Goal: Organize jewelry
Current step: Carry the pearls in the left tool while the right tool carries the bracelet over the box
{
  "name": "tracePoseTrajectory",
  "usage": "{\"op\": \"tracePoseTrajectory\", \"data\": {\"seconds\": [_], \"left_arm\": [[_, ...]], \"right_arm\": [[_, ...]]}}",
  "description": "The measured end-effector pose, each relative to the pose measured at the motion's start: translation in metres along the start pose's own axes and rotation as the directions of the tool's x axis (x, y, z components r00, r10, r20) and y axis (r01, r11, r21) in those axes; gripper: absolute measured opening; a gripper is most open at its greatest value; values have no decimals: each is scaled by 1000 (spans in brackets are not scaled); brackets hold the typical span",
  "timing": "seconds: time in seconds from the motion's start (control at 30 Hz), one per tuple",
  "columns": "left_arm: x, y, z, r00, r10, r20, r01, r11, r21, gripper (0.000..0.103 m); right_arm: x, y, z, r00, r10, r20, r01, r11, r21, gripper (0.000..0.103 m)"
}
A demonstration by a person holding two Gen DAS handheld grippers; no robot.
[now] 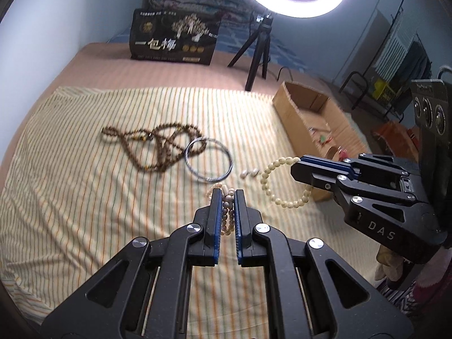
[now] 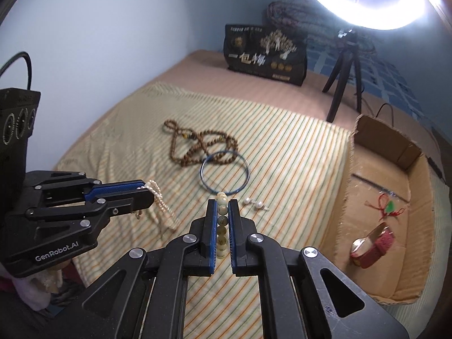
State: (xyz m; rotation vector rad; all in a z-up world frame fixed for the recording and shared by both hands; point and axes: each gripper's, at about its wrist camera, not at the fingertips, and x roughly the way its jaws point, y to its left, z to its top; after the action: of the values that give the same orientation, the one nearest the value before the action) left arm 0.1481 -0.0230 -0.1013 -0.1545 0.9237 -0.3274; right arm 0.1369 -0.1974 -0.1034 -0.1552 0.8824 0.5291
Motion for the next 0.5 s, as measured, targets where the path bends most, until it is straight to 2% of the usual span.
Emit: {"op": "tracePoseTrajectory", "data": {"seconds": [0.3,0.5], "left_arm": [[-16,-22,27,996,-47,75,46,999,11,6],[-17,-45,42,992,-83,98,80,996,36,6]], "right_arm": [[-35,-24,8,996,-26,80,24,999,33,6],[-51,-49,6,992,-61,109,52,996,77,6]]}}
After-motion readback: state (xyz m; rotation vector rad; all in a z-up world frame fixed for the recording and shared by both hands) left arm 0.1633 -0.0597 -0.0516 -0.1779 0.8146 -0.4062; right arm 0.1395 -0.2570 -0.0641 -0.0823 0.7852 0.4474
